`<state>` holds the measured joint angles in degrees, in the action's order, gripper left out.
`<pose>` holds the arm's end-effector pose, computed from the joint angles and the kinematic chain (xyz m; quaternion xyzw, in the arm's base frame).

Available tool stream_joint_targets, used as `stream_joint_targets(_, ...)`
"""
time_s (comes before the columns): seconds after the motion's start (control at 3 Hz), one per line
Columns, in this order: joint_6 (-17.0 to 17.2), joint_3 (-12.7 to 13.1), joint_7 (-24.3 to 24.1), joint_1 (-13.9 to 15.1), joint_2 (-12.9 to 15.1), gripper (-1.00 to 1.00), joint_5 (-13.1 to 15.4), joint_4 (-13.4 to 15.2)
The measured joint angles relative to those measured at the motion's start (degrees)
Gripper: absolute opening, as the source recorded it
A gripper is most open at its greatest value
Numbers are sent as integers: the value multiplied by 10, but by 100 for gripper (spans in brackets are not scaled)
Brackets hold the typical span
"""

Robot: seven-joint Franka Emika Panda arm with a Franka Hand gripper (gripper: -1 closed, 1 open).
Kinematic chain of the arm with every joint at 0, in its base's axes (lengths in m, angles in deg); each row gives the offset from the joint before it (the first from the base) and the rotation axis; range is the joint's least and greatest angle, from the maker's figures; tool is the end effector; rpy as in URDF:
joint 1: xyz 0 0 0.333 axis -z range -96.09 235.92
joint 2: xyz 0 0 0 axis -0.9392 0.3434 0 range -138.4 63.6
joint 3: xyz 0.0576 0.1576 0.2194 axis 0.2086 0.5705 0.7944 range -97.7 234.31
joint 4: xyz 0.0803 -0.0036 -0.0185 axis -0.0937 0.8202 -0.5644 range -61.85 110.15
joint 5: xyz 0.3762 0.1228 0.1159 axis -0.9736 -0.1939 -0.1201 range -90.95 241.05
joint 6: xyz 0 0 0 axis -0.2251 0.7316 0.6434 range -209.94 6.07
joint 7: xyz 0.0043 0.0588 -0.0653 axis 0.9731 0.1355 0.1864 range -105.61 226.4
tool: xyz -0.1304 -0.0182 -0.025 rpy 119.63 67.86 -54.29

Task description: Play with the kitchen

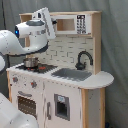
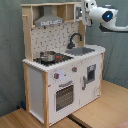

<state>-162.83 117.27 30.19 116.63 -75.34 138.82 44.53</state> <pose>0.5035 0.2182 0.7126 0.6139 0.2637 0.5955 0.4460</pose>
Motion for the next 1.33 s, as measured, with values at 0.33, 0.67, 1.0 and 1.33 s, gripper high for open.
stream_joint_targets(0.33, 0, 35, -1, 34, 17, -100, 0, -29)
stream_joint_targets(0.67, 0, 73, -2, 74, 33, -100, 0, -58)
stream_joint_targets(1.0, 0, 110, -6, 114, 44, -100, 0, -83)
stream_joint_targets(1.33, -1, 109, -22, 111, -6, -100, 0, -109)
